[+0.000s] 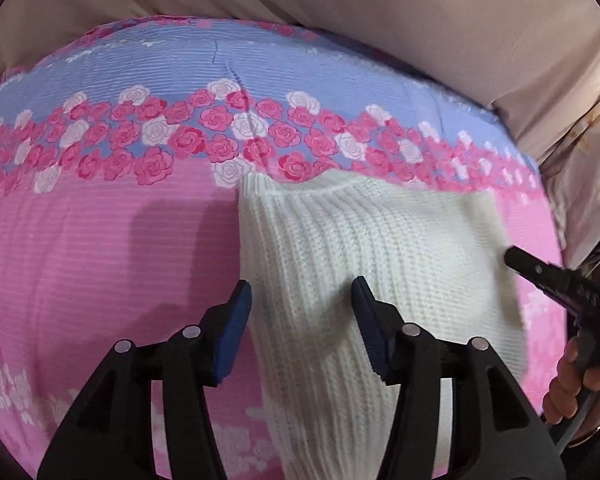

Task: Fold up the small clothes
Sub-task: 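Fold the held hem over the sweater body with the right gripper and release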

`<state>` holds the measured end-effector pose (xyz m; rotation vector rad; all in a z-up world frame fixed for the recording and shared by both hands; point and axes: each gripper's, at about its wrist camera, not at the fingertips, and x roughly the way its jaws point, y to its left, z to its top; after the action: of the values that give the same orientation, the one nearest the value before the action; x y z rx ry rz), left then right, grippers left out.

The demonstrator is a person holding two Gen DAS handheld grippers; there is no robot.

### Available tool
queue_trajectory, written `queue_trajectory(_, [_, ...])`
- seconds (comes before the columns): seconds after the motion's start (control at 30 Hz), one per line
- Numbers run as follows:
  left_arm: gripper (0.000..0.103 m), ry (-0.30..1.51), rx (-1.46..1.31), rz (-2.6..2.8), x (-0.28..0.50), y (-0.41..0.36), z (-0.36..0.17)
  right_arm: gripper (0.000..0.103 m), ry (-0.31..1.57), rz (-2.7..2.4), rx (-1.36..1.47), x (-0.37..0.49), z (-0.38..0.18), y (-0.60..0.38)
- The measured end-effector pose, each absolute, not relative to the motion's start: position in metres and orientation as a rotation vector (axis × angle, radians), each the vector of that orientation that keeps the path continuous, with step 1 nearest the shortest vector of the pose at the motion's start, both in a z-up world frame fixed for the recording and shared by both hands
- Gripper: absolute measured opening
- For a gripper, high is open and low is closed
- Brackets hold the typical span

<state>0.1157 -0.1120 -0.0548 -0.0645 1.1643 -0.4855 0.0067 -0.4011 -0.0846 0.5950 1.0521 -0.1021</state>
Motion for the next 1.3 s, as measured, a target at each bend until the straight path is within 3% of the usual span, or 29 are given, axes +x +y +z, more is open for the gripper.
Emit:
queue_trajectory(0.1, [0.050, 1.161, -0.108, -0.517, 0.082, -0.087, -0.037, 0.032, 0.971, -0.120, 0.518, -0.034, -0.042, -0.393])
queue_trajectory(0.17, [0.051, 1.176, -0.103, -0.533, 0.051, -0.075, -0.037, 0.047, 0.978, -0.106, 0.493, -0.070, -0.034, -0.382])
queue_trajectory(0.37, [0.048, 1.330, -0.103, -0.480, -0.009, -0.068, -0.094, 0.048, 1.096, -0.054, 0.586, -0.152, -0.082, -0.337])
queue_trajectory(0.4, [0.037, 1.338, -0.112, -0.473, -0.007, -0.067, -0.100, 0.048, 1.101, -0.067, 0.616, -0.158, -0.092, -0.335])
queue_trajectory(0.43, [0.027, 1.344, -0.119, -0.472, -0.006, -0.067, -0.103, 0.048, 1.104, -0.077, 0.634, -0.160, -0.099, -0.334])
queue_trajectory(0.53, [0.021, 1.309, -0.075, -0.452, -0.003, -0.066, -0.089, 0.015, 1.097, -0.088, 0.641, -0.155, -0.102, -0.334])
queue_trajectory(0.57, [0.019, 1.305, -0.064, -0.445, -0.003, -0.064, -0.087, 0.011, 1.060, -0.060, 0.668, -0.156, -0.089, -0.337])
queue_trajectory(0.7, [0.020, 1.331, -0.071, -0.415, -0.003, -0.057, -0.102, 0.010, 0.996, -0.045, 0.626, -0.171, -0.057, -0.334])
queue_trajectory(0.8, [0.020, 1.298, -0.017, -0.427, -0.005, -0.064, -0.097, 0.011, 1.161, -0.094, 0.635, -0.173, -0.121, -0.335])
queue_trajectory(0.87, [0.021, 1.284, -0.013, -0.447, -0.008, -0.065, -0.086, 0.009, 1.136, -0.093, 0.699, -0.179, -0.128, -0.341])
queue_trajectory(0.9, [0.021, 1.273, -0.042, -0.458, -0.010, -0.061, -0.078, 0.010, 1.137, -0.097, 0.718, -0.180, -0.122, -0.342])
queue_trajectory(0.97, [0.021, 1.239, -0.073, -0.456, -0.014, -0.052, -0.064, 0.023, 1.097, -0.122, 0.704, -0.182, -0.092, -0.346])
queue_trajectory(1.1, [0.034, 1.164, -0.112, -0.431, -0.021, -0.032, -0.040, 0.023, 0.983, -0.110, 0.513, -0.166, -0.019, -0.333])
queue_trajectory(1.17, [0.036, 1.138, -0.109, -0.416, -0.022, -0.022, -0.031, 0.020, 0.960, -0.014, 0.467, -0.139, 0.006, -0.313])
queue_trajectory(1.3, [0.040, 1.099, -0.111, -0.388, -0.022, -0.001, -0.022, 0.018, 1.000, 0.132, 0.340, -0.063, 0.006, -0.252])
